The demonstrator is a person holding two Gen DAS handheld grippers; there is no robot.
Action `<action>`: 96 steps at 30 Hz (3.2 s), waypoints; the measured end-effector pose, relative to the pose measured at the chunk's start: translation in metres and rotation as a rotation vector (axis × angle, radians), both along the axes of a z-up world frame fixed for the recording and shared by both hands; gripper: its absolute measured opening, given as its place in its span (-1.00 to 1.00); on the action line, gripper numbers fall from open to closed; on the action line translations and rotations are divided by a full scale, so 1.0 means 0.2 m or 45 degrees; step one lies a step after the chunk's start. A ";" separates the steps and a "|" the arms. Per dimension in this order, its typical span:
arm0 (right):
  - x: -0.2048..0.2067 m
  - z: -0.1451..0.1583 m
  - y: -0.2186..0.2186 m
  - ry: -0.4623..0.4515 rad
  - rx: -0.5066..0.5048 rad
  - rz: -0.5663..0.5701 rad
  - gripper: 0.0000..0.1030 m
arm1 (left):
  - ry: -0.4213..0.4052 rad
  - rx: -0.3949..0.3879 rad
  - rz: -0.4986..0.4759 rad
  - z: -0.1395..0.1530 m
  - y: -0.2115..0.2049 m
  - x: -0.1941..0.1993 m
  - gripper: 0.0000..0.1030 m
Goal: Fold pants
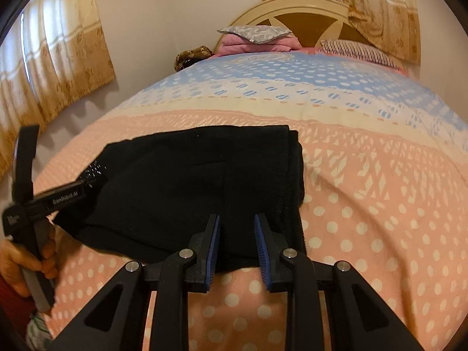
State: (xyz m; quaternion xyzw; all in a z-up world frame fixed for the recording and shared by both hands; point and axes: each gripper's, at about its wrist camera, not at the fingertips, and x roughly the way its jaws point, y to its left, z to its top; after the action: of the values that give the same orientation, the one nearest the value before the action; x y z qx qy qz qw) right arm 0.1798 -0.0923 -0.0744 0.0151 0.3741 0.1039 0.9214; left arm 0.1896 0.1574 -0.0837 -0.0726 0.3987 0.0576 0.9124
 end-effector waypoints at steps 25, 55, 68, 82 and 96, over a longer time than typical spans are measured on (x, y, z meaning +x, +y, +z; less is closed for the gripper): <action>-0.02 0.00 -0.04 -0.015 0.079 0.012 -0.48 | 0.031 0.149 -0.056 0.03 -0.20 -0.25 0.59; -0.43 0.04 0.05 0.132 -0.064 -0.285 0.68 | -0.111 0.317 -0.093 0.21 -0.34 -0.68 1.00; -0.77 0.43 -0.01 -0.198 0.088 -0.378 0.68 | -0.278 0.304 -0.077 0.44 -0.41 -0.84 1.00; -0.84 0.44 -0.04 -0.244 0.133 -0.410 0.68 | -0.311 0.343 -0.075 0.45 -0.46 -0.87 1.00; -0.84 0.43 -0.04 -0.243 0.132 -0.415 0.68 | -0.302 0.335 -0.086 0.45 -0.46 -0.86 1.00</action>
State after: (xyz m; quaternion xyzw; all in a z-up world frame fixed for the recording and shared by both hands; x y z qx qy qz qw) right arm 0.0109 -0.0997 0.0125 0.1131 0.2718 -0.0264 0.9553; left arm 0.0170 0.0659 0.0070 0.0548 0.2797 0.0696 0.9560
